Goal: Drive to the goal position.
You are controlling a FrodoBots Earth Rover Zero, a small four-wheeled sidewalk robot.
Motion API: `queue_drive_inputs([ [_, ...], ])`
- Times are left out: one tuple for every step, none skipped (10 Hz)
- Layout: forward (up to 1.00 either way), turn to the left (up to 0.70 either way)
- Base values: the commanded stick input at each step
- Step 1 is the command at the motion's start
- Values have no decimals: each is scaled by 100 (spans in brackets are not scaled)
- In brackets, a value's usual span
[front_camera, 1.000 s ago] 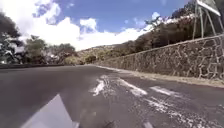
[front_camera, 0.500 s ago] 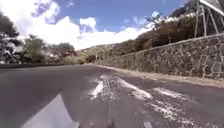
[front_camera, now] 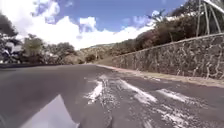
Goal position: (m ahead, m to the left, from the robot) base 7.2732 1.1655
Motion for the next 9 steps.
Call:
queue_drive_inputs([
  [45,0],
  [45,0],
  [45,0],
  [45,0],
  [45,0],
  [45,0],
  [45,0],
  [45,0],
  [45,0],
])
